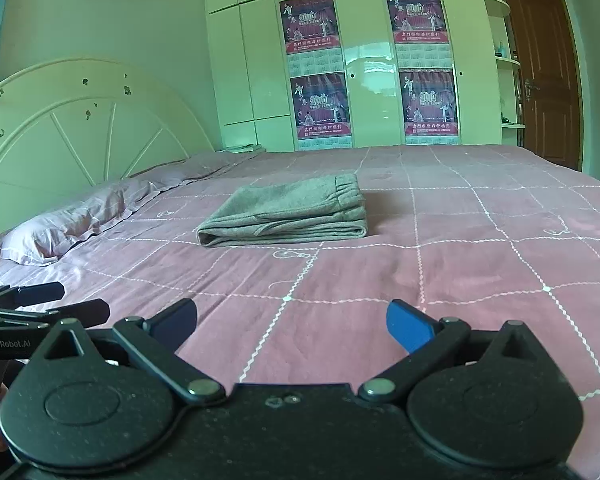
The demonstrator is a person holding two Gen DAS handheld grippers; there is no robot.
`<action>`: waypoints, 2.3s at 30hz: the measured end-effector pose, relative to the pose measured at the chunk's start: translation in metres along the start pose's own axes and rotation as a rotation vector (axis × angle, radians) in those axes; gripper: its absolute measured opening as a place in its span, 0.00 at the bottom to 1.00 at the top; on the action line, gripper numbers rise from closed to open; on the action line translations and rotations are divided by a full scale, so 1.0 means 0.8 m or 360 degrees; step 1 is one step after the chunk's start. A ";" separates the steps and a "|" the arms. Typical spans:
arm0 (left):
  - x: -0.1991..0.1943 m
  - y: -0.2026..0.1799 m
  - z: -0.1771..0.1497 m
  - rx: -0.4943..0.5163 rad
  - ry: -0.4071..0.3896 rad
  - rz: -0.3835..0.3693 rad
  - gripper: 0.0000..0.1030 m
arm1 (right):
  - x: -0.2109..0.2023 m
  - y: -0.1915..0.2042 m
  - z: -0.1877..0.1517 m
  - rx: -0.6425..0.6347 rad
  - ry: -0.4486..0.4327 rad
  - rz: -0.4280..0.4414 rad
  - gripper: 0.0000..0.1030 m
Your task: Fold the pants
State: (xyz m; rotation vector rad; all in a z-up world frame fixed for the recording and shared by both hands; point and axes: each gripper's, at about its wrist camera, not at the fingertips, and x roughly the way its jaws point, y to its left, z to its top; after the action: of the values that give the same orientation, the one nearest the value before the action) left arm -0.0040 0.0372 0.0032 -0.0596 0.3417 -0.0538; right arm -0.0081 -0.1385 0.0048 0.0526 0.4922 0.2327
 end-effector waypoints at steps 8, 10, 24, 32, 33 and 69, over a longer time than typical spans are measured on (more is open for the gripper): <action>-0.002 -0.003 0.000 0.0012 -0.0003 -0.0004 1.00 | 0.000 0.001 -0.003 0.0002 0.0001 -0.0014 0.94; -0.003 -0.003 0.000 0.0011 -0.0011 -0.0010 1.00 | -0.001 0.000 -0.002 -0.0001 0.0003 -0.0013 0.94; -0.009 -0.004 0.001 0.0027 -0.0043 -0.0036 1.00 | -0.003 -0.003 -0.001 -0.0004 0.0009 -0.0009 0.94; -0.011 -0.007 0.000 0.0035 -0.0044 -0.0041 1.00 | -0.003 -0.004 -0.001 -0.0007 0.0008 -0.0011 0.94; -0.011 -0.007 0.000 0.0035 -0.0042 -0.0041 1.00 | -0.003 -0.004 -0.001 -0.0007 0.0008 -0.0009 0.94; -0.012 0.009 -0.001 -0.0076 -0.0078 -0.0069 1.00 | -0.004 -0.007 0.000 -0.0027 0.0016 -0.0003 0.94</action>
State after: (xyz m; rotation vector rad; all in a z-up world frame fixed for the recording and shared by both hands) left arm -0.0129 0.0448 0.0056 -0.1154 0.2925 -0.0871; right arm -0.0101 -0.1448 0.0056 0.0344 0.5004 0.2356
